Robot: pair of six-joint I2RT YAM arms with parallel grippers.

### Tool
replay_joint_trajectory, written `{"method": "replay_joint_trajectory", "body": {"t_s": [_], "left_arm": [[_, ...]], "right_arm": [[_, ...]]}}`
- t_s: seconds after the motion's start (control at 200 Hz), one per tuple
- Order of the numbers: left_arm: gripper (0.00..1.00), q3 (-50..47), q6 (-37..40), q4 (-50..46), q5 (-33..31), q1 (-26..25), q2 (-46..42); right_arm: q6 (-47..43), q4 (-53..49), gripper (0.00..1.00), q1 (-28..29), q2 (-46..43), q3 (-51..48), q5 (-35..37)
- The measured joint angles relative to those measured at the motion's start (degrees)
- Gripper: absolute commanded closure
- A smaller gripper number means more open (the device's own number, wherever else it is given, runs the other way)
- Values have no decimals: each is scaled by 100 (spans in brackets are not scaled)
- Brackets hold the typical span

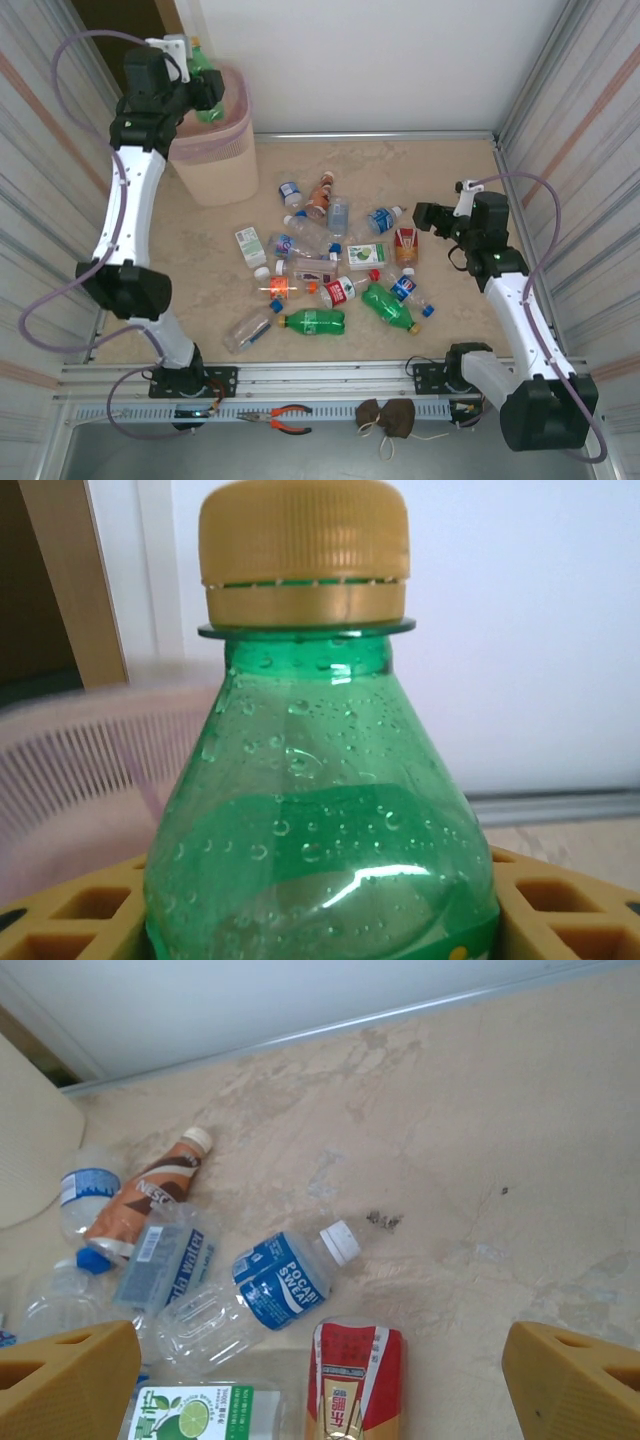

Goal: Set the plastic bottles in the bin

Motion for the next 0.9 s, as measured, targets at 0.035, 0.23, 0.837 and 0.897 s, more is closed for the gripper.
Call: {"method": "replay_joint_trajectory", "body": {"t_s": [0.035,0.23,0.837,0.897], "left_arm": [[53,170,20,87,-35,17,199],[53,1036,136,380,-164,146,1370],[53,1685,894,-1082,57,219,3067],[53,1725,1019,-1392,57,219,3067]], "right_arm": [[-2,-31,8,0,-33,15,42],[-2,-186,8,0,-160,24,219],[2,-223,8,24,-140,-317,367],[2,-188,8,26,-83,-321,365]]}}
